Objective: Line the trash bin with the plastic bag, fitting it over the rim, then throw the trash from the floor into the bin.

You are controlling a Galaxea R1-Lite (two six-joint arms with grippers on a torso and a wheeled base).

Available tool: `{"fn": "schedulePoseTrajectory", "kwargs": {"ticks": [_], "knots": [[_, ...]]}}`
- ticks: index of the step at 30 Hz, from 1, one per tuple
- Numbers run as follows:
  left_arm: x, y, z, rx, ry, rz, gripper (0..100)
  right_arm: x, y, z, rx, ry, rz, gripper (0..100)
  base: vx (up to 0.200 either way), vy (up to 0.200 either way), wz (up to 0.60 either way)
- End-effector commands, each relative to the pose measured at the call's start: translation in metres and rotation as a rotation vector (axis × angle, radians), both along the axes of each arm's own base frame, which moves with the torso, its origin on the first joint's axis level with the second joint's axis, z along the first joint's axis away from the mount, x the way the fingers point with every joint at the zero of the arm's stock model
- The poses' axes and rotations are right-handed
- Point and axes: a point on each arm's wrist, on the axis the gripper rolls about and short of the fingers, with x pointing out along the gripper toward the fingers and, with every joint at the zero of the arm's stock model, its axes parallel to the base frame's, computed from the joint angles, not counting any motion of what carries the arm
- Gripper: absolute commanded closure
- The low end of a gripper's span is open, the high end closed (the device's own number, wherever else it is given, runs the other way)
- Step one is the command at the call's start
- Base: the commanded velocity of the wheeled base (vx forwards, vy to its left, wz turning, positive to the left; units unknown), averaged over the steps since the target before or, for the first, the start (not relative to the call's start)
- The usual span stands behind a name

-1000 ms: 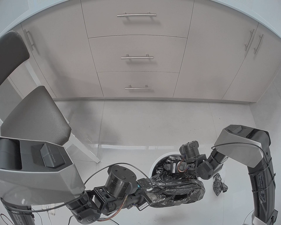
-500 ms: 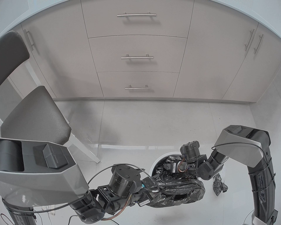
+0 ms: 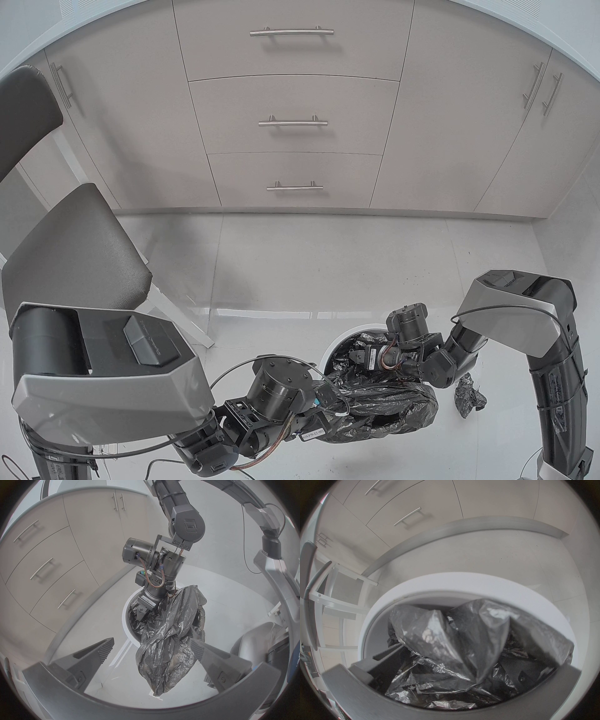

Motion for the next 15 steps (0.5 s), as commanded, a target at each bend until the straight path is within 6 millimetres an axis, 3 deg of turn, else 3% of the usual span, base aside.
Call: {"fn": "schedulePoseTrajectory", "kwargs": {"ticks": [1,15], "knots": [[-0.001,0.001,-0.002,0.004,0.006,0.000,0,-0.003,-0.001,0.000,-0.004,0.007,0.003,0,0.000,0.000,0.00],[-0.003,0.004,0.013,-0.085,0.030,-0.013,0,-0.032,0.013,0.046,0.016,-0.025,0.084,0,0.000,0.000,0.00]]}}
